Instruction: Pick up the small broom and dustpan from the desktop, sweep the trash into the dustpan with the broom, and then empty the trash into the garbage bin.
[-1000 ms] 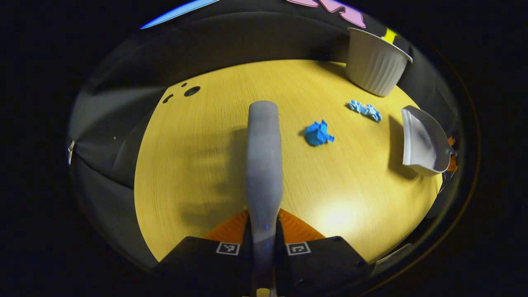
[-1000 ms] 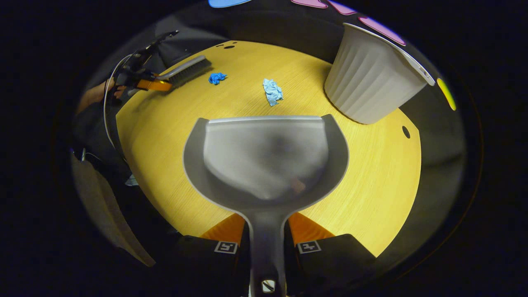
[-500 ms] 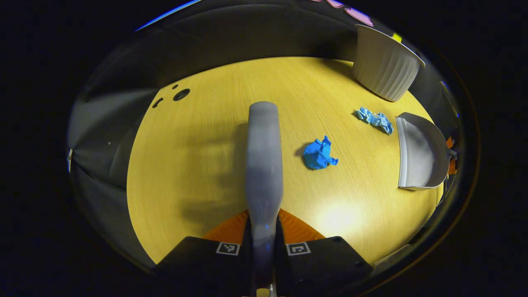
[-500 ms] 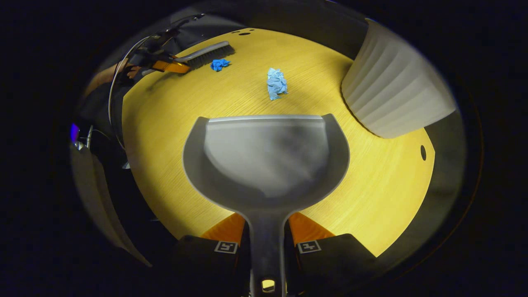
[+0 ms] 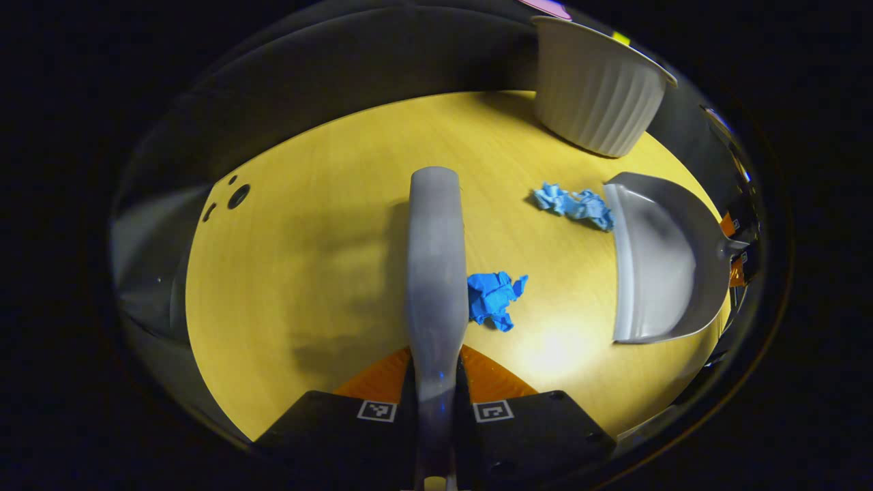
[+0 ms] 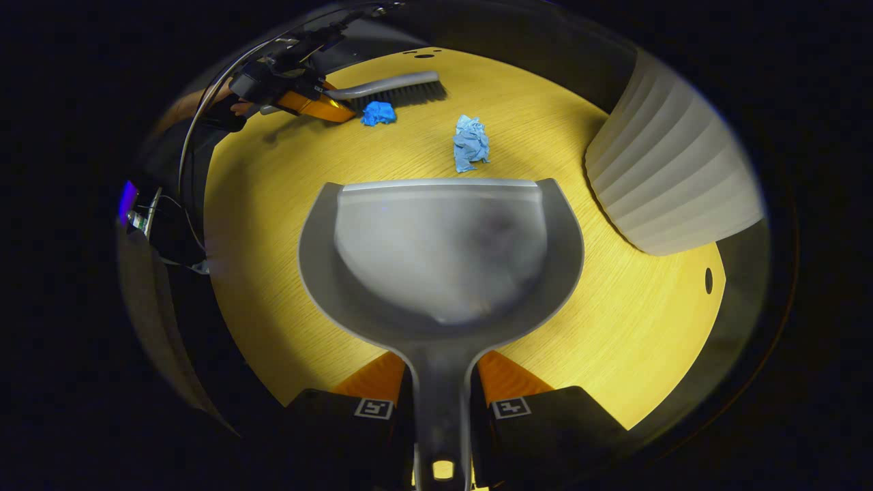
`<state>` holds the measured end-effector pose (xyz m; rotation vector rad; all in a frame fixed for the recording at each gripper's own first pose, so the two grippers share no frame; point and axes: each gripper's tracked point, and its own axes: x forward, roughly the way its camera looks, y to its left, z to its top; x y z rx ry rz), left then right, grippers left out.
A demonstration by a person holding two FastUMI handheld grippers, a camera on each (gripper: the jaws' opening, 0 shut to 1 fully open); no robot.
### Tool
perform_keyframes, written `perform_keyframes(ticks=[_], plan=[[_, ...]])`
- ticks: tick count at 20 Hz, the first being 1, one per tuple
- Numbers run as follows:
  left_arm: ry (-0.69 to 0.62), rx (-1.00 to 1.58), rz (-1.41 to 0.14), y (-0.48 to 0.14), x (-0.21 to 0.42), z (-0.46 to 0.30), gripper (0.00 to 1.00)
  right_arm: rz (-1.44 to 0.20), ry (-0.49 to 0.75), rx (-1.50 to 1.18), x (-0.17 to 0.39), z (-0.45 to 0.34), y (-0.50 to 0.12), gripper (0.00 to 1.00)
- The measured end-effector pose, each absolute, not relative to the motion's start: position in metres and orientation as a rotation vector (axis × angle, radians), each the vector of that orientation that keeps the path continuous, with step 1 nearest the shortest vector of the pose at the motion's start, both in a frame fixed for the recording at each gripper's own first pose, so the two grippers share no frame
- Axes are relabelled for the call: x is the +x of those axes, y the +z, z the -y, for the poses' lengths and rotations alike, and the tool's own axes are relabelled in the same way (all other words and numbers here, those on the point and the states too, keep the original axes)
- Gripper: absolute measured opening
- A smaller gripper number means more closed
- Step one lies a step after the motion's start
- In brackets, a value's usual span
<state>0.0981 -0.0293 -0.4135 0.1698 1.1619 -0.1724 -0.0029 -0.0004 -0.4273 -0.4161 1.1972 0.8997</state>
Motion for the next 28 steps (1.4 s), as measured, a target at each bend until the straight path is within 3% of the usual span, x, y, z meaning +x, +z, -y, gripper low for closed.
perform_keyframes(ticks=[15,19,24,28], plan=[[-0.431,0.192,-1.151,-0.405,0.091,0.158,0.26,-1.074,0.906,-0.369,0.012,-0.016,-0.434,0.37],[-0.459,0.083,-1.108,-0.373,0.094,0.165,0.27,-1.014,0.805,-0.27,0.008,-0.017,-0.423,0.37],[-0.359,0.097,-1.007,-0.318,0.094,0.121,0.26,-1.031,0.635,-0.212,0.003,-0.015,-0.409,0.37],[-0.292,0.111,-1.008,-0.31,0.076,0.072,0.27,-1.047,0.495,-0.128,-0.012,-0.025,-0.388,0.37]])
